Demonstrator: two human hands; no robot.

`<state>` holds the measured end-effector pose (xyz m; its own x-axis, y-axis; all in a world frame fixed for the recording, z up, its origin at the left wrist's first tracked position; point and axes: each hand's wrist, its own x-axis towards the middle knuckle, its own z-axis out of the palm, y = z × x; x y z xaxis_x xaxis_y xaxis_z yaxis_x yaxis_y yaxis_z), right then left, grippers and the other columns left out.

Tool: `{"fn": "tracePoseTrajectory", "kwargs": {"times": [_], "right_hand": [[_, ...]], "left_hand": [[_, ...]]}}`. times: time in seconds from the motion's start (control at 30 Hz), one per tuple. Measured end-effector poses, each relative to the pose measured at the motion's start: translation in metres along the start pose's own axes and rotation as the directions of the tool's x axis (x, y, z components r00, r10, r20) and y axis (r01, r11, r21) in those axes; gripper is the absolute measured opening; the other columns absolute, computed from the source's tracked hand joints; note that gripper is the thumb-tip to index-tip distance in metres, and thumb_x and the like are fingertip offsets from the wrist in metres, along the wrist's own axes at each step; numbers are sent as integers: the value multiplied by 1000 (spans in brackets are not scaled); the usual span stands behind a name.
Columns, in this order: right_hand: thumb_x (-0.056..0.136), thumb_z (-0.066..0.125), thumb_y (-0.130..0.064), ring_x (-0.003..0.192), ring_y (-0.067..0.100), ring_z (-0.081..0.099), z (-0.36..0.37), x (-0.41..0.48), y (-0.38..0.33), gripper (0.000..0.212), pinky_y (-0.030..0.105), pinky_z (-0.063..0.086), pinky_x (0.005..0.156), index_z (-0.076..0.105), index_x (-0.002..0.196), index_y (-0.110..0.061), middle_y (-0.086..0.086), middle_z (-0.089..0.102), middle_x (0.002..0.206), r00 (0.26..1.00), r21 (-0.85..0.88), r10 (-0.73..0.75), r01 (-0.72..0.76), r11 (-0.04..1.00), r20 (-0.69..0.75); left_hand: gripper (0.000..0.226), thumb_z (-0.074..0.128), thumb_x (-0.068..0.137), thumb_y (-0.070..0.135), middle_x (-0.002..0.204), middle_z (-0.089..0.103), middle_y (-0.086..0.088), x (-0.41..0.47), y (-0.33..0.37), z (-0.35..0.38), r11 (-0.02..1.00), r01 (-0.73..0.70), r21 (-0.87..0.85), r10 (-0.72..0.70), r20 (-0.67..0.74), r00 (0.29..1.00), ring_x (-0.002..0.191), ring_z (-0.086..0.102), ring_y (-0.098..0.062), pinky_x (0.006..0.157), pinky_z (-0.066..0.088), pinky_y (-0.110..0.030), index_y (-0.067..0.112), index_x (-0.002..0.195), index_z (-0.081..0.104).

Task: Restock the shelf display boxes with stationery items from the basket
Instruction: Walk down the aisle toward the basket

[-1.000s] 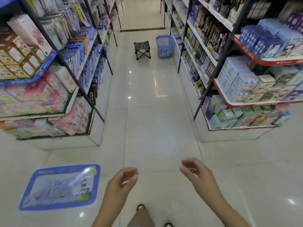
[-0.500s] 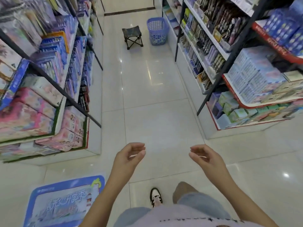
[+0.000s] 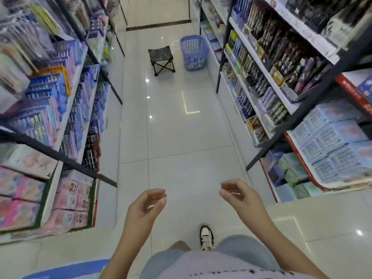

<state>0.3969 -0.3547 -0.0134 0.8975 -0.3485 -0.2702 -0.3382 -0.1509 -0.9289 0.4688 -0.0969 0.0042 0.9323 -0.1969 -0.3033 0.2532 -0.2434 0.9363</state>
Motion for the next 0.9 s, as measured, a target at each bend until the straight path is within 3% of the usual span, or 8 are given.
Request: {"fn": "tracePoseTrajectory", "kwargs": {"times": [0.13, 0.3, 0.6, 0.9], "right_hand": [[82, 69, -32, 94, 1, 64, 18, 78, -42, 13, 15, 50, 84, 64, 95, -33, -19, 67, 99, 992, -6, -73, 74, 997, 102], [82, 68, -35, 94, 0, 64, 40, 169, -69, 13, 13, 50, 84, 63, 94, -38, -19, 67, 100, 990, -4, -74, 75, 997, 121], [83, 69, -20, 91, 3, 65, 44, 299, -97, 12, 25, 52, 87, 67, 93, -26, -9, 70, 94, 997, 39, 63, -61, 997, -40], [83, 70, -20, 94, 7, 65, 34, 440, -126, 13, 26, 51, 86, 67, 95, -23, -6, 70, 96, 988, 32, 124, -122, 992, -95]], "left_hand": [[20, 68, 85, 11, 98, 73, 4, 53, 14, -7, 999, 33, -7, -34, -52, 998, 94, 68, -11, 86, 52, -33, 29, 93, 71], [16, 68, 84, 10, 99, 73, 4, 141, 35, -14, 998, 57, -32, -59, -51, 997, 94, 67, -9, 87, 52, -32, 21, 96, 70], [15, 68, 85, 15, 100, 72, 4, 333, 101, -32, 999, -35, -4, 36, 97, 995, 96, 67, -8, 78, 50, -13, 22, 97, 69], [14, 69, 84, 15, 98, 72, 5, 496, 160, -19, 997, -75, -26, 77, 128, 989, 95, 67, -9, 78, 49, -13, 25, 94, 70]]}}
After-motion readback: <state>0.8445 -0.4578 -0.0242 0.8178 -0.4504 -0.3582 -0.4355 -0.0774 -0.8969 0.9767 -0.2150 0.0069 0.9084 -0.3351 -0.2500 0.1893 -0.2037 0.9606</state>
